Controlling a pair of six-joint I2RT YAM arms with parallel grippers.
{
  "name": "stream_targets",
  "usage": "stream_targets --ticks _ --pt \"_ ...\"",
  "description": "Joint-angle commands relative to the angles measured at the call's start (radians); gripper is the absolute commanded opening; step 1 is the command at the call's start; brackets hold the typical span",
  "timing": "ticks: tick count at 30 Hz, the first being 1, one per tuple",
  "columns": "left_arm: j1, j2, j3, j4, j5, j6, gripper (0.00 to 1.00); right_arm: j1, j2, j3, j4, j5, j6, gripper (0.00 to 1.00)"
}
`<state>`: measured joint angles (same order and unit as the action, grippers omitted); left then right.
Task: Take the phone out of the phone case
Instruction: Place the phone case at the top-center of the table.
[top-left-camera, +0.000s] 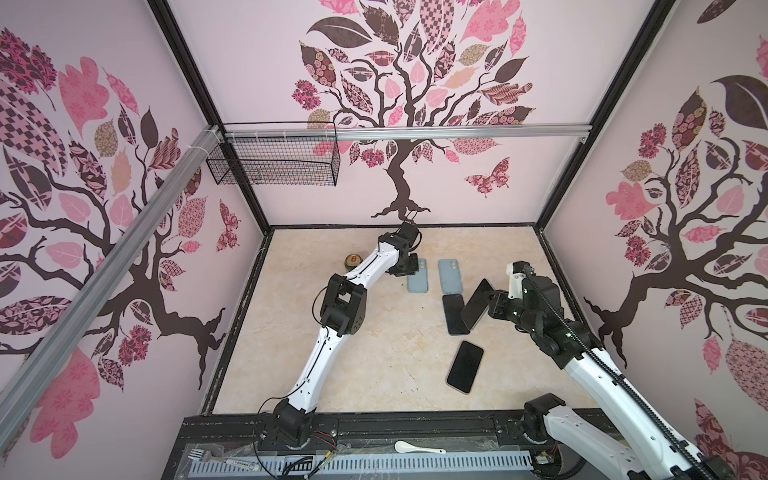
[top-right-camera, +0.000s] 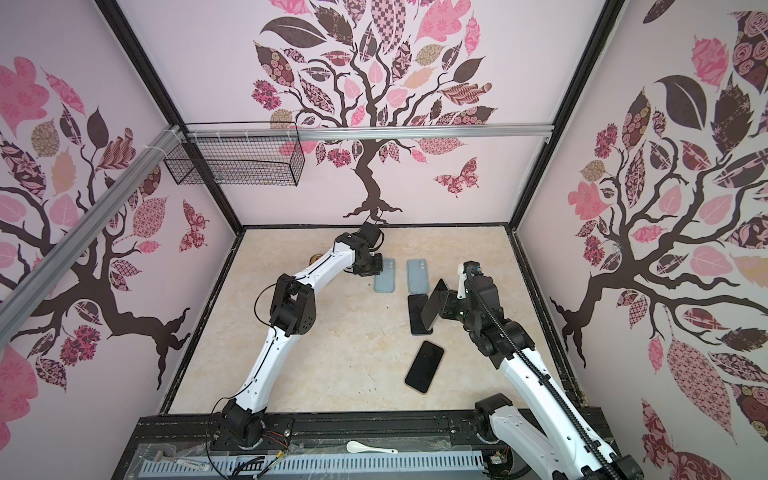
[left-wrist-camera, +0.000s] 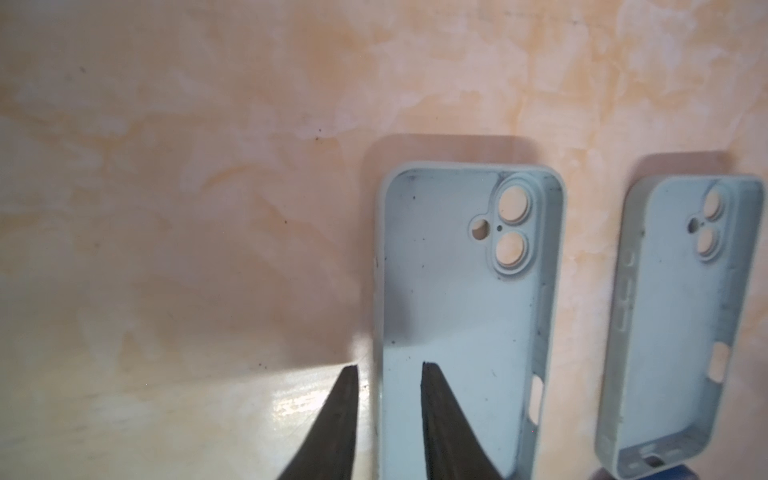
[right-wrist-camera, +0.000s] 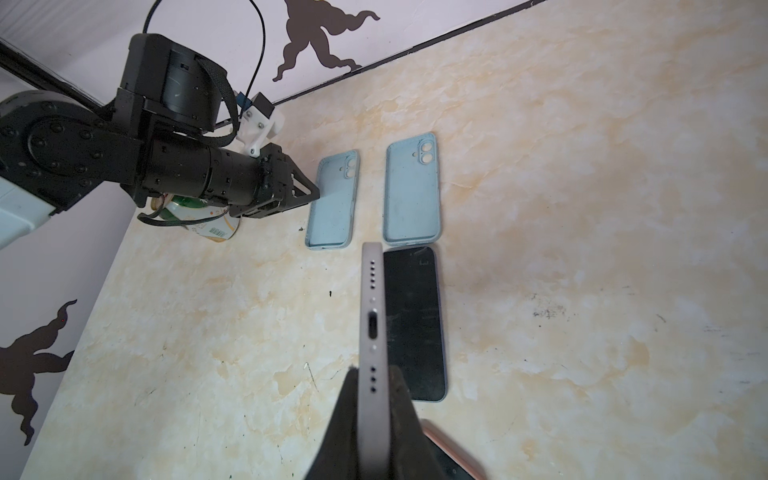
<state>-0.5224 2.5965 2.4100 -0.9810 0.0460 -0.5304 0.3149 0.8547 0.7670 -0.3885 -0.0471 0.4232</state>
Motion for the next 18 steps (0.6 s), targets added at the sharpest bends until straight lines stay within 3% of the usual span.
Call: stream_targets --ticks 1,8,10,13,18 --pt "0.000 -0.003 0.045 0.003 0.009 0.010 0.38 0.001 -0.013 0.008 0.024 -0.007 -0.001 0.00" --pt "-0.008 -0.173 -0.042 0.021 0.034 0.115 0.41 0.001 -0.115 -0.065 0.146 -0.175 -0.107 0.00" --pt "-0.011 -0.298 -0.184 0.101 0.097 0.180 0.40 0.001 -0.147 -0.077 0.177 -0.208 -0.114 0.00" --pt "-0.006 -0.550 -0.518 0.294 0.178 0.261 0.39 0.001 -0.166 -0.069 0.178 -0.271 -0.155 0.00" --pt "0.005 -0.952 -0.945 0.504 0.272 0.312 0.45 0.001 -0.179 -0.074 0.237 -0.421 -0.191 0.00"
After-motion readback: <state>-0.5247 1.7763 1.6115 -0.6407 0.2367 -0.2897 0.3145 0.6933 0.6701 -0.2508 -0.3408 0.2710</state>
